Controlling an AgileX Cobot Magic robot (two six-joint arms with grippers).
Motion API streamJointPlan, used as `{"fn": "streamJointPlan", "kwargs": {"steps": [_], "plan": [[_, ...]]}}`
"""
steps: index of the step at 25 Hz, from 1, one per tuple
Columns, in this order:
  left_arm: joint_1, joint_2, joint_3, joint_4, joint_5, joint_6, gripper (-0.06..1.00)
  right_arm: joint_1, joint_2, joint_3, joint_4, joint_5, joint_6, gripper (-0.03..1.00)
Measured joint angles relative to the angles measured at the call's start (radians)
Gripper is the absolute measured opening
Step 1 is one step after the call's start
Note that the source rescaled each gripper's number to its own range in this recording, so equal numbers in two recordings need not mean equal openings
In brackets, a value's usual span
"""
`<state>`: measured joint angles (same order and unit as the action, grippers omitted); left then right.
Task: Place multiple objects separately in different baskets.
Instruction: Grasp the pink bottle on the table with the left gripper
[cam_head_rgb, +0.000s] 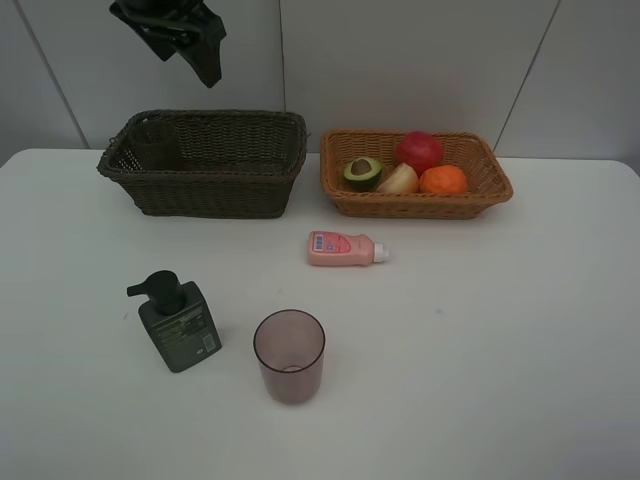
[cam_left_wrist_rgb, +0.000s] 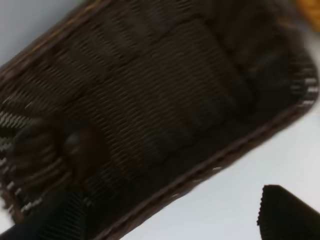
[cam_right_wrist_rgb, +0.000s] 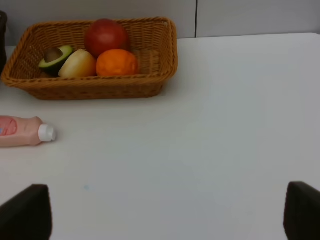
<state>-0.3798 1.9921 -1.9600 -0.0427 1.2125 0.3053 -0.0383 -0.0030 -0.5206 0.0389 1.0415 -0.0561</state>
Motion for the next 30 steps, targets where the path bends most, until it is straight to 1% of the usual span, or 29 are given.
{"fn": "streamJointPlan", "kwargs": {"steps": [5,9,16,22,30], "plan": [[-0.083,0.033,0.000,-0.031,-0.029,0.075,0.94,0.000,0.000,0.000,0.000,0.000,0.000,0.93],[-0.137,0.090,0.000,-0.036,-0.041,0.127,0.94,0.000,0.000,0.000,0.000,0.000,0.000,0.93],[-0.225,0.184,0.000,-0.086,-0.116,0.229,0.94,0.000,0.000,0.000,0.000,0.000,0.000,0.93],[-0.273,0.254,0.000,-0.110,-0.137,0.250,0.94,0.000,0.000,0.000,0.000,0.000,0.000,0.93],[-0.297,0.315,0.000,-0.122,-0.127,0.264,0.94,0.000,0.000,0.000,0.000,0.000,0.000,0.93]]}}
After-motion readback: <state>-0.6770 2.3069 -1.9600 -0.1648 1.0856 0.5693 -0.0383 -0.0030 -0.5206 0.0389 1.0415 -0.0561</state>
